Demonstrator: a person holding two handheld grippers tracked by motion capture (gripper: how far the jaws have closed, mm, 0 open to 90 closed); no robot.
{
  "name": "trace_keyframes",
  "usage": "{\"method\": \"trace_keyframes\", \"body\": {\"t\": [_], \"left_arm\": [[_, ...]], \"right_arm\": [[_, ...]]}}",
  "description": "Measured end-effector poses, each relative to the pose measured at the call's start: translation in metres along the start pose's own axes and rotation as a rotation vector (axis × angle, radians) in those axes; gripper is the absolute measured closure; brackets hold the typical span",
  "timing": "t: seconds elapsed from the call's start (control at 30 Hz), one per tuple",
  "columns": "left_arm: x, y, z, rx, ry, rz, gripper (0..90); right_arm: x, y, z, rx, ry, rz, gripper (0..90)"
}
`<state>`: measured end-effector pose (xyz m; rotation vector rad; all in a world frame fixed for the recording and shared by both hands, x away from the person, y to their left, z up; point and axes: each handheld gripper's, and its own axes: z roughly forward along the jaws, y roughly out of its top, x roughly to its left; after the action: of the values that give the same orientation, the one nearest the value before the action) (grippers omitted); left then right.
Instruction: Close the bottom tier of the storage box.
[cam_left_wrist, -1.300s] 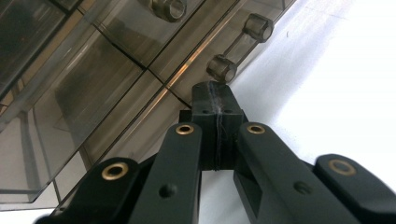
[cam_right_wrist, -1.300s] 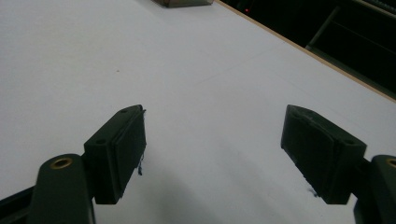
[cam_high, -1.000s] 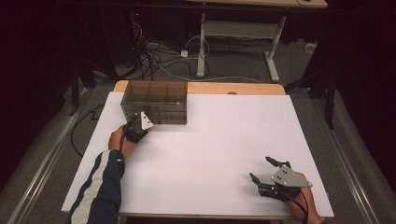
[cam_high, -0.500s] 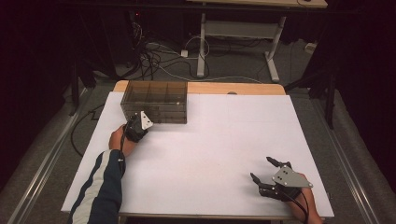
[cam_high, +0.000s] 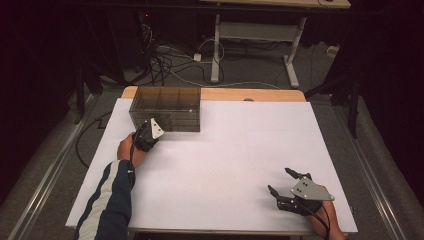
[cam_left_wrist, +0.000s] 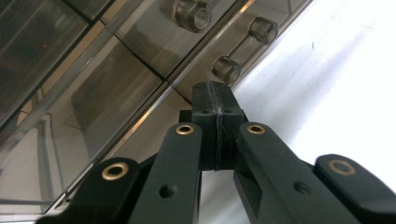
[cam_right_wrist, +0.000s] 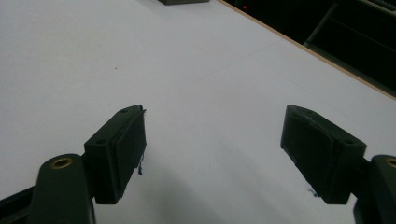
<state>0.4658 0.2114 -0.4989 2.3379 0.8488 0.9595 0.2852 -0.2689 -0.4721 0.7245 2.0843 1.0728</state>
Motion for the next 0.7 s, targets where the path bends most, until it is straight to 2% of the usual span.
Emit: {"method": "trace_keyframes", "body": {"t": [0.23,0.33,0.57,0.7], "left_arm": [[0.002,-0.001,-0.004,-0.001,0.011,-0.019,87.4],[0.006,-0.002,-0.009,-0.017,0.011,-0.05,87.5],[0.008,-0.002,-0.021,-0.056,0.012,-0.094,87.5],[0.009,-0.003,-0.023,-0.042,0.013,-0.102,87.5]], "right_arm": [[0.0,0.0,0.0,0.003,-0.001,-0.003,22.8],[0.001,0.001,0.0,0.001,0.0,-0.008,22.8],[0.003,0.002,0.0,0.004,0.004,-0.01,22.7],[0.003,0.002,0.001,0.006,0.003,-0.007,22.7]]}}
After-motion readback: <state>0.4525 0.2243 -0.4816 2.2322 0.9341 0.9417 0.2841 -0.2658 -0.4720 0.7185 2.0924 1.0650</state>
